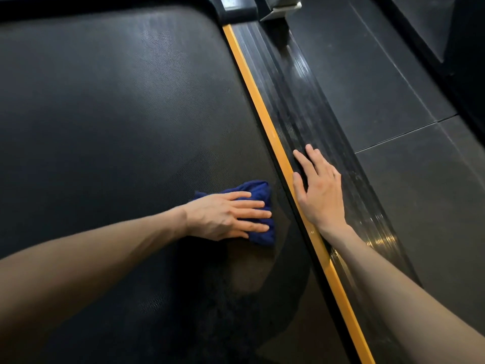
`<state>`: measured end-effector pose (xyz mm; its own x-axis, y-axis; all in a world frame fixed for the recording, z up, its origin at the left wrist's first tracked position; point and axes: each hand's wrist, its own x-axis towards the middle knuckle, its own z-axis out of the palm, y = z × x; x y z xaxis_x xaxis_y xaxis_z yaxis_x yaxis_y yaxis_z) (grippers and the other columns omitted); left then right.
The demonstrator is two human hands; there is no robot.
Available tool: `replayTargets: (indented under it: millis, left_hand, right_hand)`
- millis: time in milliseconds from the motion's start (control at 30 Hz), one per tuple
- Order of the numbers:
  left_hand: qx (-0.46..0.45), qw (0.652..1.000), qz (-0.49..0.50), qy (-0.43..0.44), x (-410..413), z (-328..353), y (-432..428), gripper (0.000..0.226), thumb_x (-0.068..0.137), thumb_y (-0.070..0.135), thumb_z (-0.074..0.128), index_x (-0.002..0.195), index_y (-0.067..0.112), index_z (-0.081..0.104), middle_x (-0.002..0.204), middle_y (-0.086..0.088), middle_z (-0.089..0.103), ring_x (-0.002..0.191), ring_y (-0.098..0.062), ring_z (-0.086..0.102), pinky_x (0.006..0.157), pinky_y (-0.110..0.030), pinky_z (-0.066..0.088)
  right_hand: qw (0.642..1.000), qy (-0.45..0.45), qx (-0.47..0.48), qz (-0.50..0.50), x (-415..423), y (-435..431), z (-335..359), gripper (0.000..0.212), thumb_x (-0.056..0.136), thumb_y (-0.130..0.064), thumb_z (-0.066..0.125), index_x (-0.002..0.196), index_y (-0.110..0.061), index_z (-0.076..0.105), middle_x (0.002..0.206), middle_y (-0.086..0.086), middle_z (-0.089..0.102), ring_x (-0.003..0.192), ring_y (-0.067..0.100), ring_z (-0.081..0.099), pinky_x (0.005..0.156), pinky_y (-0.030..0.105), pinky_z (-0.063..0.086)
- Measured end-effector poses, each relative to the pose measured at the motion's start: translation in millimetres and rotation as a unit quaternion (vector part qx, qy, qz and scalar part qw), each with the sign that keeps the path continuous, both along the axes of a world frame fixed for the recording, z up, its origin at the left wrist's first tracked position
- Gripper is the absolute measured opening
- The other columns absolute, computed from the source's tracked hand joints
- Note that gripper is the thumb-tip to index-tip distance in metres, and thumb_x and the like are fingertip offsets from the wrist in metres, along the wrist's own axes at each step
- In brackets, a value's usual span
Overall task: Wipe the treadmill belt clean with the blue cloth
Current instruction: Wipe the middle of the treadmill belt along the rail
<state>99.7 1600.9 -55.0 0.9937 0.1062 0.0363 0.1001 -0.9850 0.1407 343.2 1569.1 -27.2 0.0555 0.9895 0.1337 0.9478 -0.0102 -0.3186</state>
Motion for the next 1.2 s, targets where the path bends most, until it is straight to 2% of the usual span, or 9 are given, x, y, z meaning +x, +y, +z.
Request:
replayTargets:
  millis: [133, 300, 467, 600, 700, 800, 867, 1033, 1200]
  left_hand:
    - [0.005, 0.987, 0.156, -0.04, -23.8, 5.9, 62.3, 0.044, 0.099, 0.032, 0.032, 0.125, 0.008, 0.057, 0.131, -0.016, 0.054, 0.121, -0.027, 0.048, 0.099, -0.044, 0.039]
    - [0.025, 0.879, 0.468, -0.081, -28.9, -3.2, 109.9, 0.049, 0.095, 0.031, 0.032, 0.124, -0.001, 0.057, 0.13, -0.023, 0.054, 0.119, -0.039, 0.053, 0.101, -0.047, 0.036]
    - [-0.052, 0.993, 0.096, -0.054, 25.4, -10.2, 18.3, 0.039, 0.1, 0.034, 0.032, 0.124, 0.009, 0.05, 0.131, -0.013, 0.048, 0.134, -0.022, 0.036, 0.109, -0.034, 0.023]
    - [-0.082, 0.991, -0.092, -0.047, 21.6, 3.9, -16.0, 0.044, 0.101, 0.032, 0.026, 0.13, 0.014, 0.054, 0.138, -0.009, 0.051, 0.132, -0.022, 0.042, 0.111, -0.036, 0.025]
    - [-0.007, 0.995, 0.089, -0.047, 15.5, -3.5, 67.1, 0.028, 0.096, 0.026, 0.04, 0.118, 0.023, 0.057, 0.118, -0.006, 0.059, 0.115, -0.029, 0.055, 0.095, -0.037, 0.042]
    - [0.019, 0.9, 0.429, -0.07, -2.4, -9.7, 141.3, 0.038, 0.096, 0.017, 0.037, 0.124, -0.003, 0.052, 0.128, -0.025, 0.051, 0.119, -0.042, 0.048, 0.101, -0.049, 0.034]
    - [0.013, 0.861, 0.503, -0.075, 0.9, -13.1, 140.4, 0.044, 0.097, 0.019, 0.035, 0.13, -0.006, 0.048, 0.138, -0.027, 0.043, 0.126, -0.042, 0.042, 0.106, -0.049, 0.027]
    - [-0.026, 0.964, 0.244, -0.105, 40.2, -19.3, 17.4, 0.042, 0.094, 0.028, 0.036, 0.12, 0.004, 0.059, 0.127, -0.019, 0.055, 0.115, -0.034, 0.053, 0.101, -0.045, 0.032]
    - [-0.106, 0.992, 0.061, -0.038, 52.5, -3.5, -79.3, 0.045, 0.09, 0.033, 0.034, 0.121, 0.017, 0.063, 0.133, -0.004, 0.056, 0.126, -0.02, 0.05, 0.107, -0.041, 0.029]
  right_hand:
    - [1.0, -0.001, 0.007, -0.011, -0.6, 0.9, -2.0, 0.043, 0.099, -0.033, 0.042, 0.141, -0.024, 0.042, 0.151, 0.0, 0.034, 0.141, 0.015, 0.026, 0.112, 0.036, 0.018]
    - [1.0, -0.014, -0.003, -0.008, -0.2, 1.6, -2.3, 0.044, 0.098, -0.034, 0.041, 0.141, -0.025, 0.04, 0.152, -0.001, 0.032, 0.142, 0.015, 0.024, 0.113, 0.037, 0.017]
    - [1.0, -0.018, -0.005, 0.001, 1.3, 1.2, -3.1, 0.045, 0.098, -0.033, 0.042, 0.142, -0.024, 0.039, 0.153, -0.001, 0.031, 0.142, 0.014, 0.022, 0.112, 0.034, 0.017]
    - [1.0, -0.012, -0.004, 0.001, 2.7, 0.8, -4.8, 0.045, 0.098, -0.033, 0.042, 0.142, -0.025, 0.04, 0.153, -0.002, 0.031, 0.142, 0.012, 0.022, 0.112, 0.032, 0.016]
    - [1.0, -0.018, -0.004, -0.002, 3.2, 2.5, -4.4, 0.045, 0.098, -0.034, 0.041, 0.142, -0.025, 0.04, 0.152, -0.002, 0.031, 0.142, 0.013, 0.023, 0.112, 0.031, 0.013]
    - [1.0, -0.026, -0.008, -0.006, 2.1, 1.4, -3.2, 0.045, 0.098, -0.036, 0.039, 0.141, -0.026, 0.04, 0.152, -0.002, 0.032, 0.142, 0.013, 0.024, 0.111, 0.031, 0.012]
    - [1.0, -0.021, -0.009, -0.003, 1.7, 2.9, -2.5, 0.045, 0.097, -0.036, 0.038, 0.141, -0.026, 0.04, 0.152, -0.002, 0.032, 0.142, 0.013, 0.024, 0.111, 0.032, 0.012]
    - [1.0, -0.016, -0.012, 0.003, 3.5, 3.9, -0.7, 0.043, 0.099, -0.028, 0.038, 0.142, -0.026, 0.038, 0.152, -0.002, 0.031, 0.142, 0.012, 0.022, 0.112, 0.032, 0.014]
    - [0.998, -0.04, -0.041, 0.014, -0.2, 1.7, 3.9, 0.043, 0.101, -0.025, 0.035, 0.144, -0.024, 0.036, 0.153, 0.001, 0.029, 0.143, 0.015, 0.02, 0.115, 0.04, 0.019]
